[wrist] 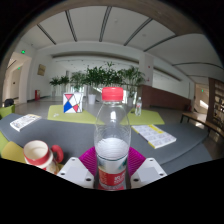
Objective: Pour water
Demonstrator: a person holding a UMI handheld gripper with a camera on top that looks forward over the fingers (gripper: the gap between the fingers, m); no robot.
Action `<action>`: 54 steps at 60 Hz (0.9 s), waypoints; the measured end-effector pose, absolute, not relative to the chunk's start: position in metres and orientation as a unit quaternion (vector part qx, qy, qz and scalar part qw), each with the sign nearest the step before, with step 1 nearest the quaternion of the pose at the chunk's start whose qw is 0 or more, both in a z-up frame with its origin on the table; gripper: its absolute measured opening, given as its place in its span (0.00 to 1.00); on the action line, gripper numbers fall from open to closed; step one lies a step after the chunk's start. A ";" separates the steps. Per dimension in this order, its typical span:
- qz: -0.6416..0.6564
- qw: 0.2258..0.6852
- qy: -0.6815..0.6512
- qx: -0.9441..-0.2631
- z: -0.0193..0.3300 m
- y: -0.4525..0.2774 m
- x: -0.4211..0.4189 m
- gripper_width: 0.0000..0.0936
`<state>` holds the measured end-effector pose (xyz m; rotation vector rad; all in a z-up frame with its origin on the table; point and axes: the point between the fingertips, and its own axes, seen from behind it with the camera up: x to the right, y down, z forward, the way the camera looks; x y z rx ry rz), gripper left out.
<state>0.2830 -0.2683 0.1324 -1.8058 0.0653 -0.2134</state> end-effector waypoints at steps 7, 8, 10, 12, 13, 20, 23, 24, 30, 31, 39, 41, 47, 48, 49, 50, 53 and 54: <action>-0.061 0.594 0.044 -0.801 0.089 -0.268 0.284 0.39; -0.058 0.590 0.044 -0.804 0.082 -0.272 0.285 0.40; -0.060 0.616 0.040 -0.785 0.092 -0.272 0.288 0.39; -0.062 0.613 0.040 -0.787 0.087 -0.277 0.289 0.39; -0.060 0.618 0.040 -0.783 0.089 -0.278 0.289 0.40; -0.056 0.619 0.042 -0.782 0.090 -0.277 0.287 0.50; -0.056 0.614 0.039 -0.786 0.090 -0.278 0.286 0.55; -0.058 0.611 0.038 -0.788 0.089 -0.279 0.287 0.56; -0.084 0.587 0.032 -0.805 0.085 -0.282 0.291 0.82; -0.088 0.584 0.030 -0.806 0.086 -0.284 0.292 0.88; -0.112 0.564 0.015 -0.818 0.089 -0.311 0.289 0.91; -0.112 0.559 0.014 -0.821 0.091 -0.321 0.284 0.91; -0.114 0.551 0.015 -0.826 0.105 -0.357 0.274 0.91; -0.115 0.550 0.017 -0.827 0.108 -0.364 0.273 0.91; -0.116 0.550 0.019 -0.827 0.112 -0.370 0.271 0.91; -0.116 0.549 0.020 -0.827 0.115 -0.376 0.269 0.91; -0.117 0.546 0.021 -0.830 0.124 -0.397 0.261 0.91; -0.117 0.545 0.021 -0.830 0.127 -0.403 0.260 0.91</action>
